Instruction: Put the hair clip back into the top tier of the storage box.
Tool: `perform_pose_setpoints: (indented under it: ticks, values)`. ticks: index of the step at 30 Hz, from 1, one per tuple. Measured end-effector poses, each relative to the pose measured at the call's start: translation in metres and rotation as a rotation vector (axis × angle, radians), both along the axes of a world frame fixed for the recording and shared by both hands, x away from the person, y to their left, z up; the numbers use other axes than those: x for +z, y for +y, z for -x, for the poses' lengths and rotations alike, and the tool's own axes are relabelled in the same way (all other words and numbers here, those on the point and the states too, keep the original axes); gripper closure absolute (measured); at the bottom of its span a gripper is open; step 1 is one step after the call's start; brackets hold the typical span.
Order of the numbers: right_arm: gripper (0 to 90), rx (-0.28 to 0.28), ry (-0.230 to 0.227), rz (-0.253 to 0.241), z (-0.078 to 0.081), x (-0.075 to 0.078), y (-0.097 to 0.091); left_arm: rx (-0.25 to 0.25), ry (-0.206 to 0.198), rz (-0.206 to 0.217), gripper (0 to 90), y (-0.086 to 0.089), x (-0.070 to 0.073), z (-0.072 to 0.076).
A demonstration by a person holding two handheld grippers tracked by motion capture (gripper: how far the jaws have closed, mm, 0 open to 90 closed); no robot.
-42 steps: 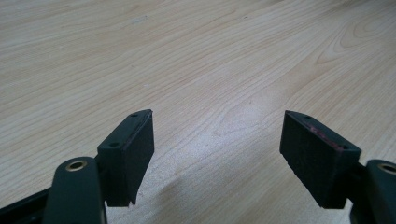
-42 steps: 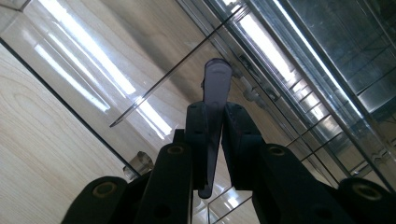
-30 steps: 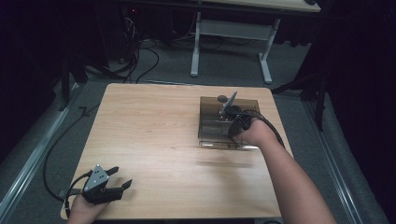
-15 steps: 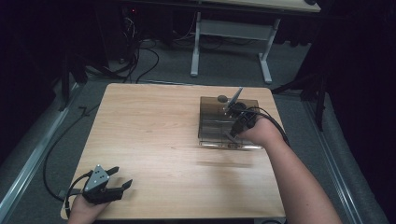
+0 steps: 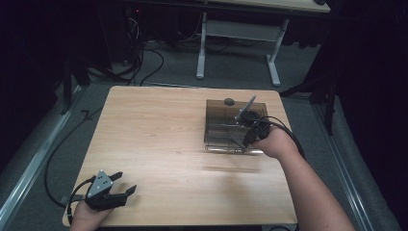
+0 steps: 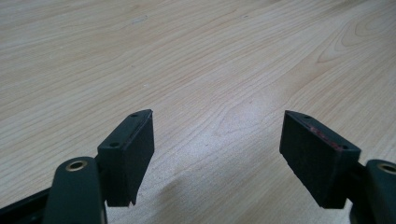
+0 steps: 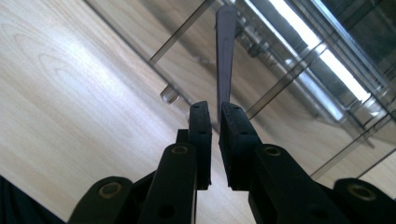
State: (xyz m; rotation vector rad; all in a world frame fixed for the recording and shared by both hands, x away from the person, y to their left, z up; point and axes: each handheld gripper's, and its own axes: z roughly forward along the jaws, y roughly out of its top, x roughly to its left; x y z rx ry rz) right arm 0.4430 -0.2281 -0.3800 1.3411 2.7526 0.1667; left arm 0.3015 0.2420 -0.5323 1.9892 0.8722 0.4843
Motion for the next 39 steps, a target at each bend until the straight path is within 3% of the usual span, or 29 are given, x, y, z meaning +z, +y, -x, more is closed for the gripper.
perform_pose_setpoints:
  ticks: [13,16,17,25,32,37,39]
  values:
    - [84.1,-0.017,-0.002,-0.024,0.024,-0.005,-0.009,0.001,-0.002,-0.001,26.8,0.000,0.000,0.000]
    - [83.9,-0.044,0.006,-0.028,0.029,-0.011,-0.009,0.002,-0.003,-0.001,26.8,0.000,0.000,0.000]
    - [83.8,-0.024,0.005,-0.030,0.029,-0.013,-0.010,0.002,-0.003,-0.001,26.8,0.000,0.000,0.000]
    - [80.6,-0.038,0.005,-0.054,0.038,-0.033,-0.012,0.003,-0.002,0.003,26.8,0.000,0.000,0.001]
    - [78.9,-0.056,-0.025,-0.084,0.047,-0.048,-0.015,0.003,-0.006,0.003,26.8,0.000,0.000,0.001]
    - [76.4,-0.055,-0.057,-0.078,0.056,-0.059,-0.019,0.005,-0.008,0.004,26.8,0.000,0.000,0.001]
    - [76.2,-0.061,-0.064,-0.103,0.060,-0.062,-0.021,0.005,-0.007,0.003,26.7,0.000,0.000,0.001]
